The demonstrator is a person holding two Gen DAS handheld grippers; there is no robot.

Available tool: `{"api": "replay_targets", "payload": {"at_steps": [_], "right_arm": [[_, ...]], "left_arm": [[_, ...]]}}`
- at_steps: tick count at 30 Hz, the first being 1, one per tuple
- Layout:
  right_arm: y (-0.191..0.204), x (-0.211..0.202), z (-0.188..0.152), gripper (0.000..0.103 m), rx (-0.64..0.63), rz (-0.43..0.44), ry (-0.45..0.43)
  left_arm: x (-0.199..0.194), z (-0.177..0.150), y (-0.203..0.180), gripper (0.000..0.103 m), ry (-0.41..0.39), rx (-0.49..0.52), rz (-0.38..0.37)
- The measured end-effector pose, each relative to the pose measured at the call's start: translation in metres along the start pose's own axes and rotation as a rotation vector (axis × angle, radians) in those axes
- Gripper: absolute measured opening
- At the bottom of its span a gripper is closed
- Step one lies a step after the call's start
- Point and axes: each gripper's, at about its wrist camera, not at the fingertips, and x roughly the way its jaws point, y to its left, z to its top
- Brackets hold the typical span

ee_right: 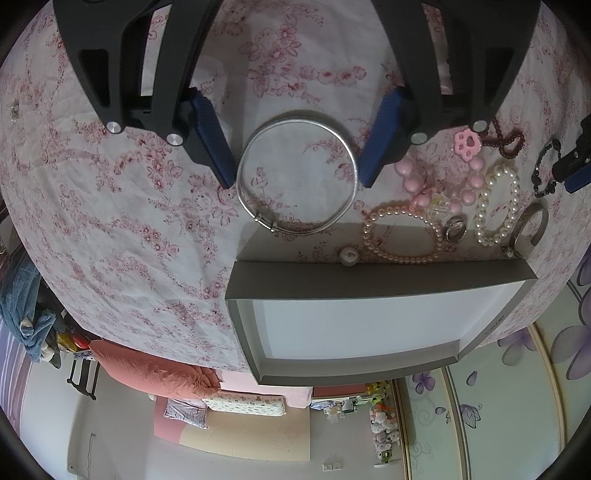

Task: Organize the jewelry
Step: 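Grasp the black beaded bracelet with the left gripper while the right gripper approaches the silver bangle, then grasp the silver bangle with the right gripper while the left gripper lifts the black bracelet toward the tray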

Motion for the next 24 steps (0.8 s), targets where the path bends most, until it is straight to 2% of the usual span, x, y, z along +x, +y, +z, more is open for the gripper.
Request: {"api": "replay_targets", "payload": {"at_steps": [5, 11, 17, 24], "right_arm": [[0.0, 0.0, 0.0, 0.067, 0.001, 0.0, 0.001], [0.0, -0.001, 0.0, 0.067, 0.0, -0.003, 0.002], [-0.005, -0.009, -0.011, 0.067, 0.017, -0.003, 0.003], [-0.01, -0.02, -0.02, 0.067, 0.043, 0.018, -0.012]], "left_arm": [[0.001, -0.002, -0.007, 0.023, 0.0, 0.039, 0.007], [-0.001, -0.004, -0.008, 0.005, 0.001, 0.052, 0.002], [-0.005, -0.003, 0.001, 0.005, -0.012, 0.027, -0.003], [-0.025, 0.003, 0.011, 0.005, -0.085, -0.018, -0.05]]}}
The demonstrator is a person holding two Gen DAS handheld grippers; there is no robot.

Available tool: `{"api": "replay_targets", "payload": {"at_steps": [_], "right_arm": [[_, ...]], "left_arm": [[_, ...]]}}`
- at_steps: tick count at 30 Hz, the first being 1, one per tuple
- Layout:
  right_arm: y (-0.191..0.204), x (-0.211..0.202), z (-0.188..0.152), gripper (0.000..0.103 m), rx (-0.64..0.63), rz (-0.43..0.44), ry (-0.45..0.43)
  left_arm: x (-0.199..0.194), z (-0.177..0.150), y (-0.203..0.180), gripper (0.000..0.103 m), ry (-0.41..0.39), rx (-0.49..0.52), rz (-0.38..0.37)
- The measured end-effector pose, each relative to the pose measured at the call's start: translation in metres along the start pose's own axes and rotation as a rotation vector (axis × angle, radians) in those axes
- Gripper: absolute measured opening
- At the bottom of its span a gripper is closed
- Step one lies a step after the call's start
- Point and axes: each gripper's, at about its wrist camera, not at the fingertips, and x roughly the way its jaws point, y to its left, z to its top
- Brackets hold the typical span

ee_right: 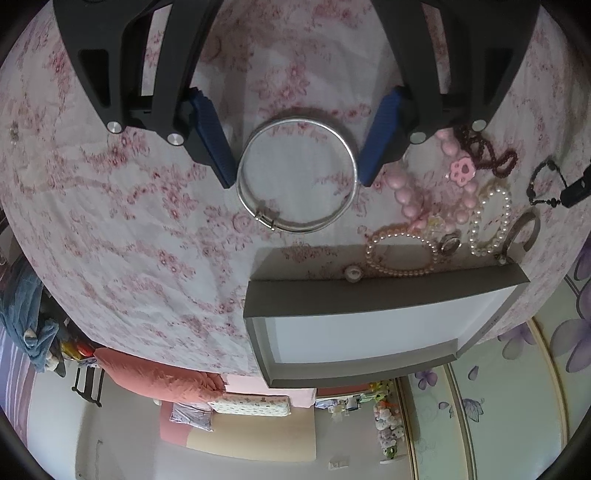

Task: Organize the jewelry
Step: 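Grasp the silver bangle with the right gripper while the left gripper lifts the black bracelet toward the tray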

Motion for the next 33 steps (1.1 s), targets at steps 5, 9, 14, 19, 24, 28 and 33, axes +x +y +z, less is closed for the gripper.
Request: {"api": "replay_targets", "payload": {"at_steps": [5, 9, 14, 19, 24, 28, 33], "right_arm": [[0.002, -0.012, -0.003, 0.067, 0.014, 0.021, -0.034], [0.009, -0.022, -0.003, 0.067, 0.007, 0.028, -0.066], [0.017, -0.028, -0.004, 0.067, -0.005, 0.05, -0.076], [0.023, -0.033, -0.006, 0.067, -0.013, 0.067, -0.088], [0.025, -0.036, -0.006, 0.067, -0.01, 0.076, -0.093], [0.026, -0.039, -0.006, 0.067, -0.004, 0.084, -0.108], [0.031, -0.05, -0.001, 0.067, -0.001, 0.085, -0.164]], "left_arm": [[-0.016, 0.004, -0.002, 0.005, -0.053, 0.001, -0.035], [-0.026, 0.006, -0.008, 0.005, -0.092, 0.01, -0.059], [-0.031, 0.011, -0.014, 0.005, -0.118, 0.018, -0.067], [-0.037, 0.012, -0.017, 0.005, -0.141, 0.024, -0.077], [-0.04, 0.015, -0.022, 0.005, -0.154, 0.03, -0.086], [-0.042, 0.018, -0.026, 0.005, -0.163, 0.034, -0.089], [-0.044, 0.023, -0.031, 0.005, -0.185, 0.038, -0.087]]}}
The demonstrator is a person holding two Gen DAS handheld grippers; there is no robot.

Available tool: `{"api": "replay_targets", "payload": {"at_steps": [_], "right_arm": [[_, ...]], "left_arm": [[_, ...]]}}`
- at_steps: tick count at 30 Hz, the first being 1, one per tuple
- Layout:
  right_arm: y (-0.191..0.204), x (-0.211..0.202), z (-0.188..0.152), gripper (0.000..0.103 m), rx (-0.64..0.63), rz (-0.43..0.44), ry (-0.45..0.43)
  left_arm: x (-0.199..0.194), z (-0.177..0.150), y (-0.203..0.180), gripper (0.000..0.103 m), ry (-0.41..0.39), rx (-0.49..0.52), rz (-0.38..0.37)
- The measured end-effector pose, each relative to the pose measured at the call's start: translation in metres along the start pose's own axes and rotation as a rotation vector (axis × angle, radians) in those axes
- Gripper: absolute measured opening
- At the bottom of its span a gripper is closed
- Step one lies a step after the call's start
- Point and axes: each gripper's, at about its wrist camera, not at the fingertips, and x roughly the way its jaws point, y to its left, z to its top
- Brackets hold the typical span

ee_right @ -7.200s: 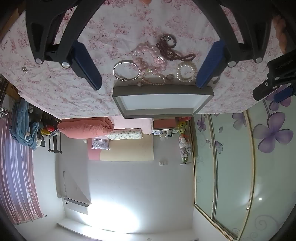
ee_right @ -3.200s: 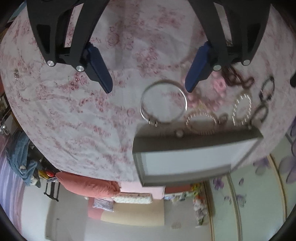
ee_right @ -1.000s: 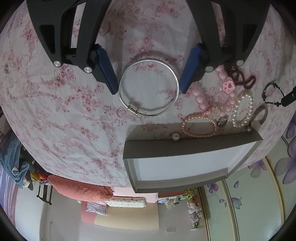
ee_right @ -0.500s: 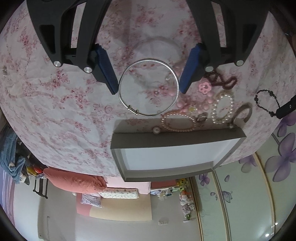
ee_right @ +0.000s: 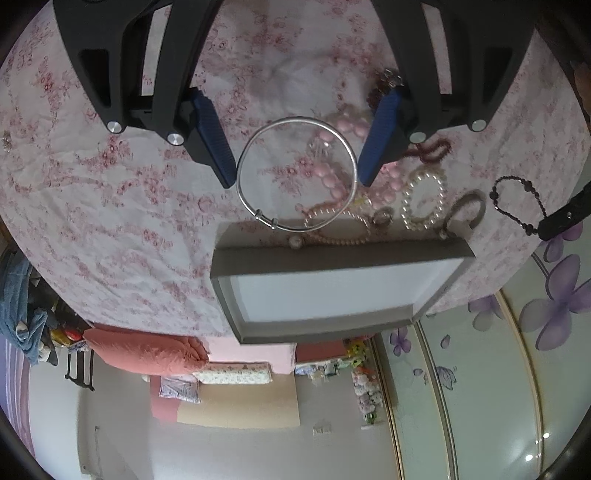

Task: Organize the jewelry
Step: 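Grasp the silver bangle with the right gripper while the left gripper lifts the black bracelet toward the tray, then lower both held bracelets into the gray tray and open both grippers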

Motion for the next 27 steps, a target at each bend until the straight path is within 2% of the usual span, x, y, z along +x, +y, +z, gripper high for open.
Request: {"api": "replay_targets", "payload": {"at_steps": [11, 16, 27], "right_arm": [[0.015, -0.02, 0.029, 0.067, -0.034, -0.022, -0.142], [0.02, -0.022, 0.051, 0.067, -0.051, -0.037, -0.211], [0.025, 0.007, 0.094, 0.067, -0.064, -0.059, -0.286]], "left_arm": [[0.002, 0.024, -0.019, 0.005, -0.047, 0.038, 0.028], [0.004, 0.043, -0.028, 0.005, -0.101, 0.063, 0.048], [0.052, 0.072, -0.029, 0.005, -0.113, 0.056, 0.093]]}}
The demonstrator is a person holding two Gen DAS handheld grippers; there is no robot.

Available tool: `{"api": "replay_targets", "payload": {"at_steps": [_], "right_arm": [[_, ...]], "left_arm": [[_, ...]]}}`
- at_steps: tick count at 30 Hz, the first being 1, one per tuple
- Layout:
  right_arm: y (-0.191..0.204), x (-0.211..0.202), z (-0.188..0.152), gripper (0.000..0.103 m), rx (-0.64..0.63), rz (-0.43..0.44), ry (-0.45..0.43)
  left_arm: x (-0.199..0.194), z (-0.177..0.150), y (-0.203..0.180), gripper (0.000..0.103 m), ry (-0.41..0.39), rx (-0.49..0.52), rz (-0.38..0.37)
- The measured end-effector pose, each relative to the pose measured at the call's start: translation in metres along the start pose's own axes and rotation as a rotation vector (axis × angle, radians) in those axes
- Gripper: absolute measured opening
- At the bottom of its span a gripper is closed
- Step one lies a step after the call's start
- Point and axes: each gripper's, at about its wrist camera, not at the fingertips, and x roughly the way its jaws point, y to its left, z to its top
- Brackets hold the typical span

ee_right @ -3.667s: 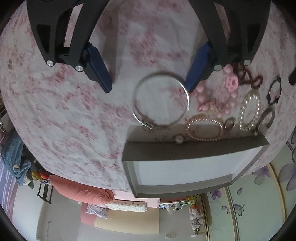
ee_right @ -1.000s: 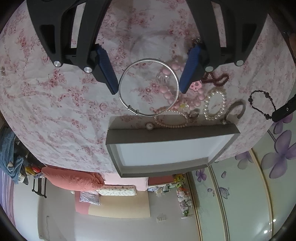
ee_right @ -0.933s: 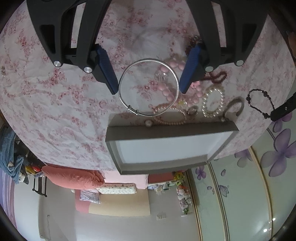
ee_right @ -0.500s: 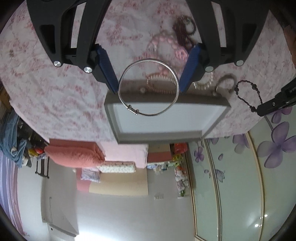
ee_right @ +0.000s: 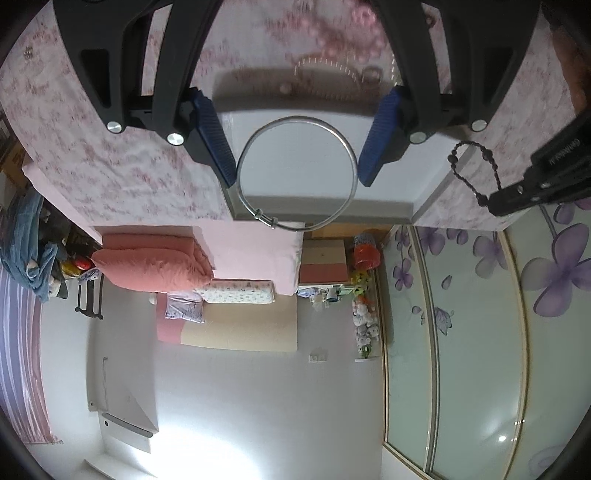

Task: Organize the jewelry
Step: 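Lower both held bracelets into the gray tray and open both grippers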

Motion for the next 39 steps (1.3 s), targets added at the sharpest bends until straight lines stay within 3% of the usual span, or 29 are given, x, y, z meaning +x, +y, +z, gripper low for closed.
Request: {"api": "replay_targets", "payload": {"at_steps": [4, 13, 21, 25, 33, 36, 38, 39], "right_arm": [[-0.004, 0.03, 0.004, 0.067, 0.004, -0.011, 0.02], [-0.011, 0.108, -0.009, 0.067, 0.041, 0.019, 0.22], [-0.007, 0.144, -0.021, 0.068, 0.053, 0.032, 0.333], [-0.011, 0.14, -0.024, 0.074, 0.056, 0.037, 0.335], [-0.032, 0.096, -0.019, 0.074, 0.089, 0.029, 0.262], [-0.039, 0.08, -0.018, 0.074, 0.098, 0.021, 0.245], [-0.042, 0.07, -0.019, 0.074, 0.105, 0.017, 0.242], [-0.044, 0.064, -0.021, 0.074, 0.108, 0.017, 0.241]], "left_arm": [[0.026, 0.007, -0.002, 0.005, 0.007, 0.007, 0.017], [0.082, 0.004, -0.004, 0.005, 0.086, 0.011, 0.022], [0.115, -0.004, -0.003, 0.005, 0.164, -0.011, -0.006], [0.117, -0.005, 0.004, 0.005, 0.179, -0.033, -0.019], [0.092, 0.001, 0.02, 0.006, 0.15, -0.057, -0.01], [0.079, 0.001, 0.03, 0.015, 0.137, -0.065, 0.005], [0.07, -0.003, 0.038, 0.037, 0.129, -0.073, 0.023], [0.063, -0.005, 0.042, 0.042, 0.12, -0.078, 0.034]]}}
